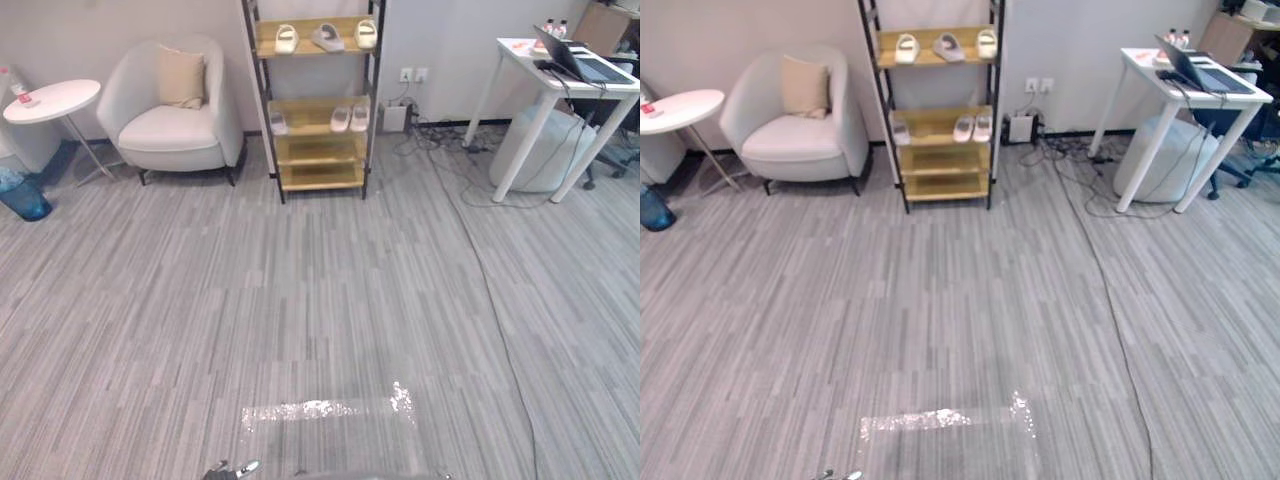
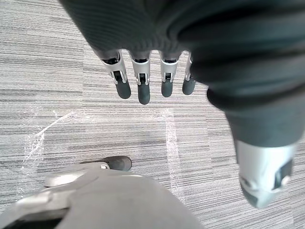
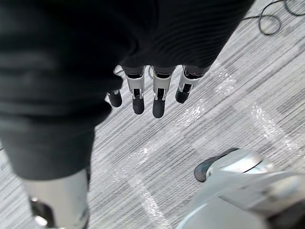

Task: Organize the slippers on the shoe rack

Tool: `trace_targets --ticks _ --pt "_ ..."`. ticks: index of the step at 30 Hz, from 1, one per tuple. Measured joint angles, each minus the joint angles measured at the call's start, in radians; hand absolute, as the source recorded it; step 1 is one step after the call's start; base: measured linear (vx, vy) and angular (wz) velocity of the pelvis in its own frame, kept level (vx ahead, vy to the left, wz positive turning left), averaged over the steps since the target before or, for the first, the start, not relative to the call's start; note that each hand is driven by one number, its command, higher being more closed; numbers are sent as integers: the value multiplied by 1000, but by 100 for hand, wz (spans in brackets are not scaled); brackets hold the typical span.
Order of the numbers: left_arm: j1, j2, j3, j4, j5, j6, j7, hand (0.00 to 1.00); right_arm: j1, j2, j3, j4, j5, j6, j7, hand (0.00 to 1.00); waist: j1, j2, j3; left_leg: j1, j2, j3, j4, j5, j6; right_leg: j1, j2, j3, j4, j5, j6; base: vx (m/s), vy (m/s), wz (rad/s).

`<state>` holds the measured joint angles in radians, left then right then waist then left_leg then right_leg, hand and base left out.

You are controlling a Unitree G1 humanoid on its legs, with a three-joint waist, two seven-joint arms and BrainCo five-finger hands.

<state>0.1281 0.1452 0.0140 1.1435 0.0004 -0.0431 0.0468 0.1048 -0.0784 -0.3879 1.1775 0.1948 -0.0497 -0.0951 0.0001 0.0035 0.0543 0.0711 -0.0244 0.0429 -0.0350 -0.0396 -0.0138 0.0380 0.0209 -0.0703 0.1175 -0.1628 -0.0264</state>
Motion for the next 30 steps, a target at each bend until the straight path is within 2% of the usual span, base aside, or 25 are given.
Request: trace_targets --ticks 11,25,28,30 --pt "-40 8 -1 18 26 -10 12 0 -67 -3 9 16 -117 -1 -3 0 0 -7 55 19 -6 -17 -31 12 1 33 -3 -20 -32 6 5 32 7 5" --pt "-49 0 -5 17 26 -13 37 0 -89 -13 38 12 -114 -2 -24 0 -2 9 81 23 -3 -27 -52 37 -8 25 -4 -39 -11 1 5 -19 -6 4" --pt "-61 2 -5 17 25 -11 38 0 -95 -13 39 10 -114 -2 -26 0 -2 4 95 15 -5 -24 -52 38 -11 -19 -11 -38 60 -34 2 -38 -14 -3" --pt "-77 9 -3 17 24 -10 38 0 -89 -9 40 9 -114 -4 -28 0 -1 -11 104 -10 -13 -18 1 -4 -33 -54 -27 -39 138 -83 1 -25 -36 3"
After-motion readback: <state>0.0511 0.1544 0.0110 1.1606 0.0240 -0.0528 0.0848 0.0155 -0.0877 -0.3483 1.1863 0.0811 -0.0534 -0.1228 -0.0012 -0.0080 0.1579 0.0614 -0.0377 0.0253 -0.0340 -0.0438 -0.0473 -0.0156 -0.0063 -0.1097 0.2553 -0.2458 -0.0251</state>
